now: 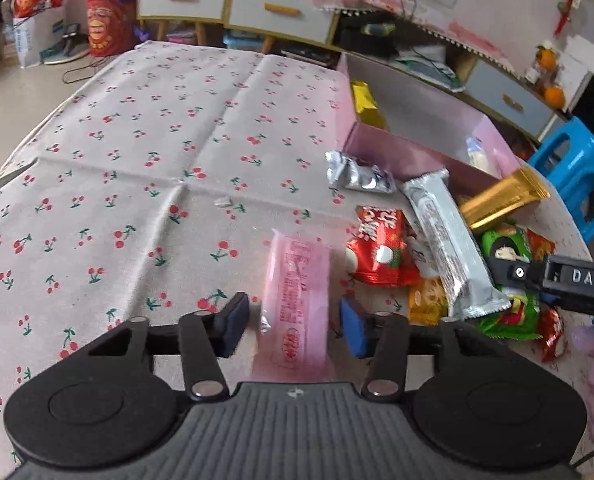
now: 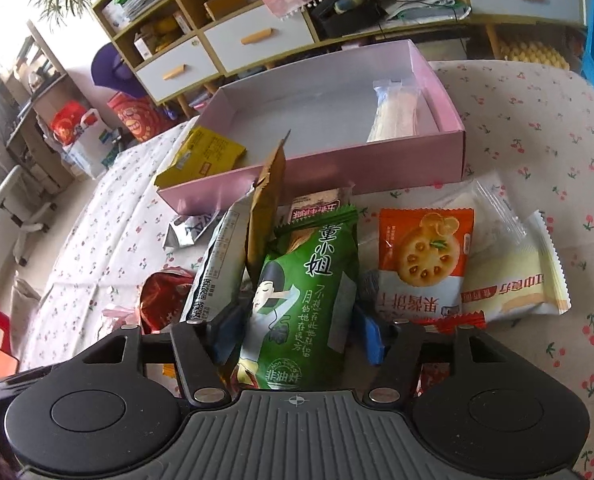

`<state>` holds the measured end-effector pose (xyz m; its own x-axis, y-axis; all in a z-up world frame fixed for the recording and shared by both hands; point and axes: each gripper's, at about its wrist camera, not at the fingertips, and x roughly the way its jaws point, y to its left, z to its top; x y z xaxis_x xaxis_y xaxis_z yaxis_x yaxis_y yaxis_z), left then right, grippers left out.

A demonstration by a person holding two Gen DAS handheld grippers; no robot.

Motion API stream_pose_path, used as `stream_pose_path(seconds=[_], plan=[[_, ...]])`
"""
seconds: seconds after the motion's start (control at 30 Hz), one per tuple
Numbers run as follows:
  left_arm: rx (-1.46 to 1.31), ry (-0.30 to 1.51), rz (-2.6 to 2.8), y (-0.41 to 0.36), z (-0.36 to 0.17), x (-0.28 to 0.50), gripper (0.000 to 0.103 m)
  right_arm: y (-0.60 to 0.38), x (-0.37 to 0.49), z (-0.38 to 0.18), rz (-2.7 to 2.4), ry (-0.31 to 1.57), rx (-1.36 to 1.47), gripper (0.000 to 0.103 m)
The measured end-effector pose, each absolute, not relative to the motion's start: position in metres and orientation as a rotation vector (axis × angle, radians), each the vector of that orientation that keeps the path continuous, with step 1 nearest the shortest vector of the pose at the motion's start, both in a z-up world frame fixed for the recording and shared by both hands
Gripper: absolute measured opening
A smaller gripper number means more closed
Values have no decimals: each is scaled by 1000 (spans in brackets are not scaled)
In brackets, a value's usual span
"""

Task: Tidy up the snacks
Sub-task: 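Grasp the pink bar with the left tool while the right tool grasps the green packet, then lower the pink bar and green packet into the pink box, open both tools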

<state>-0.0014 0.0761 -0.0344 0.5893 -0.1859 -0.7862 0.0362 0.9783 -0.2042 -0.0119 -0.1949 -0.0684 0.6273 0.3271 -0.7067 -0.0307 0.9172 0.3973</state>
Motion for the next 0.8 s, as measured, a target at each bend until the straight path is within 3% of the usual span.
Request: stream_pose_path(seconds=[0.27,0.43,0.8], plan=[[-144,941,-123,75,-32,-2,32,-190,-13,-64,182,861,320,60],[-164,954,-143,77,-31,-1,31,-189,-11,-57,172,875,306,50],[-254,994,-195,77,-27,1,30,-193,-16,-39,188,942,328,48]])
